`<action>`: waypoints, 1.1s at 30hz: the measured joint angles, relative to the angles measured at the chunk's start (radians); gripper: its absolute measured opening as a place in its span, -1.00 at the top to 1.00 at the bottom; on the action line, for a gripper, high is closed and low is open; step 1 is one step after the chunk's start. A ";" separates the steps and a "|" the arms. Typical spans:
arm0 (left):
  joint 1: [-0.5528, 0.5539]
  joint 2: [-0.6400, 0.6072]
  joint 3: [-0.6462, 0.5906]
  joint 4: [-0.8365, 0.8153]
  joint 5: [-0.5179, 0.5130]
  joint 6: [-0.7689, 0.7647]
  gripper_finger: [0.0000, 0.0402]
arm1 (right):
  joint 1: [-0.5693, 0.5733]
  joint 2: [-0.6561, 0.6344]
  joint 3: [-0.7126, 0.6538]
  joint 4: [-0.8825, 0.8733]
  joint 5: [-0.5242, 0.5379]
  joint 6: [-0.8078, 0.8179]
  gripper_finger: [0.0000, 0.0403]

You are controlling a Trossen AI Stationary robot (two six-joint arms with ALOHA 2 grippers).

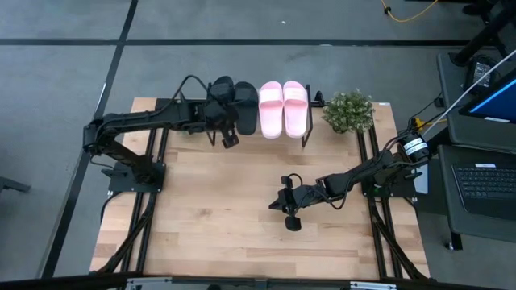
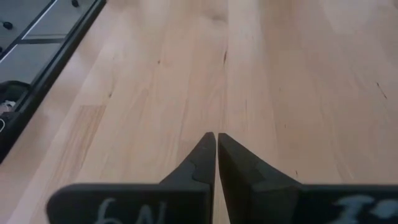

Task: Pick and place slides into the shelf
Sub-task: Put the black slipper on the shelf, then return to Home Position

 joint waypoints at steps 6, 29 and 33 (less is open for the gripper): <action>0.009 0.043 0.000 -0.015 0.035 0.004 1.00 | 0.000 0.000 0.000 -0.007 0.000 -0.001 0.90; -0.015 0.057 0.026 -0.078 -0.037 0.021 1.00 | 0.000 0.000 0.000 -0.015 0.000 -0.003 0.90; -0.045 0.012 0.079 -0.058 -0.036 0.037 1.00 | 0.000 0.000 0.000 -0.026 0.000 -0.004 0.90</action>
